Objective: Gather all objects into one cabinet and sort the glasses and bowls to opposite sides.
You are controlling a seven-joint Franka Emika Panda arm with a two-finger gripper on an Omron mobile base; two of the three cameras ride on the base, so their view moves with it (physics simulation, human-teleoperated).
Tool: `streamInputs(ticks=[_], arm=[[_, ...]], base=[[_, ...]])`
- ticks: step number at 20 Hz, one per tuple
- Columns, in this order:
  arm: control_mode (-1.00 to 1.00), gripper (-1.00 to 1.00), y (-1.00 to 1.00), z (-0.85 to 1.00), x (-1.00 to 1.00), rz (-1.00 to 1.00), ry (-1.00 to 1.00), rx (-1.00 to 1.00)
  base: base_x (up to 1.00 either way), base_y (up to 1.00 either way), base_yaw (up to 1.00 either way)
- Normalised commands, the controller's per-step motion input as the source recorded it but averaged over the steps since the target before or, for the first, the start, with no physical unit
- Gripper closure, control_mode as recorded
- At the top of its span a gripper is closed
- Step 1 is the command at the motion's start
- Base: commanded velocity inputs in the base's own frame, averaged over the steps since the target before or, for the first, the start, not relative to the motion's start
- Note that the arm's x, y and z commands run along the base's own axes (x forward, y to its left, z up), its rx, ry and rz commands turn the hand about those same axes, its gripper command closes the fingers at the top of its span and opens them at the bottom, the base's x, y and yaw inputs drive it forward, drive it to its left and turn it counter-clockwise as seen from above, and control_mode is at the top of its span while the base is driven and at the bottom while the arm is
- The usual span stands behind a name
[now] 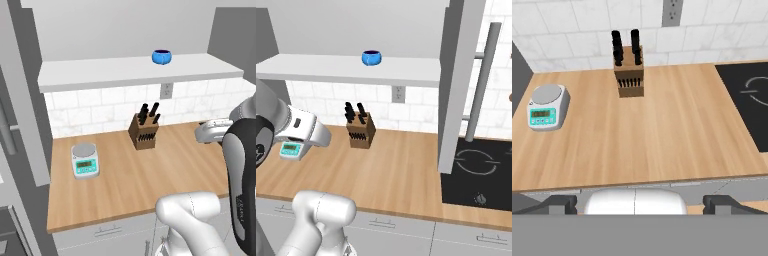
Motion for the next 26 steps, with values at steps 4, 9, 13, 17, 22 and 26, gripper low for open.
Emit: streamInputs(ticks=[4,9,13,17,22,26], arm=[[1.0,-1.0,0.0,0.0,0.0,0.0,0.0,0.0],[1.0,-1.0,0.0,0.0,0.0,0.0,0.0,0.0],[1.0,-1.0,0.0,0.0,0.0,0.0,0.0,0.0],[-1.0,-1.0,-0.02,0.0,-0.08,0.0,-0.04,0.0],[-1.0,-1.0,-0.02,0.34,-0.26,0.0,-0.31,0.0],[-1.0,-1.0,-0.03,0.38,-0.03,0.0,-0.29,0.0]], base=[[0.0,0.0,0.0],[0.0,0.0,0.0],[0.0,0.0,0.0],[0.0,0.0,0.0],[0.0,0.0,0.0],[0.0,0.0,0.0]])
